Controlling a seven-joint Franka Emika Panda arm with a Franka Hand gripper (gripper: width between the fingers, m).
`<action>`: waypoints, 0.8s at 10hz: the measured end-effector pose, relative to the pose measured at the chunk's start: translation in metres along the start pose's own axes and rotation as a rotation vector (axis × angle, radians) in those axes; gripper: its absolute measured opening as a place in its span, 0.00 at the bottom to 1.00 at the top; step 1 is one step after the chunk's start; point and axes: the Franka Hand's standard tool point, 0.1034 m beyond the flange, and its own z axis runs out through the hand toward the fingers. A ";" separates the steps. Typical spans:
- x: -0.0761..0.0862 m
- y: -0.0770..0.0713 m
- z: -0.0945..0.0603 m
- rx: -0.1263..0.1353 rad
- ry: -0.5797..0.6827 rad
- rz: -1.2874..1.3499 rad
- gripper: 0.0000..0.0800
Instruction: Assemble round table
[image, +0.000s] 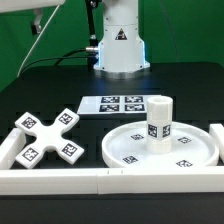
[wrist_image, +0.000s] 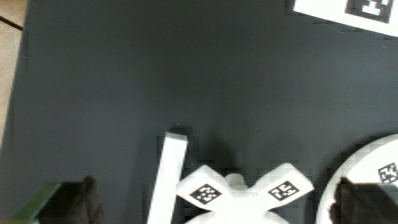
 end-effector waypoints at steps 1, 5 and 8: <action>0.021 -0.009 0.000 -0.018 -0.006 0.005 0.81; 0.051 -0.024 -0.007 -0.041 -0.002 -0.009 0.81; 0.053 -0.027 -0.004 -0.041 -0.008 0.000 0.81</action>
Offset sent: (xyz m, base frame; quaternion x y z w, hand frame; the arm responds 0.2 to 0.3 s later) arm -0.0006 -0.0061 0.0136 -0.0149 -0.0070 -0.0264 0.9995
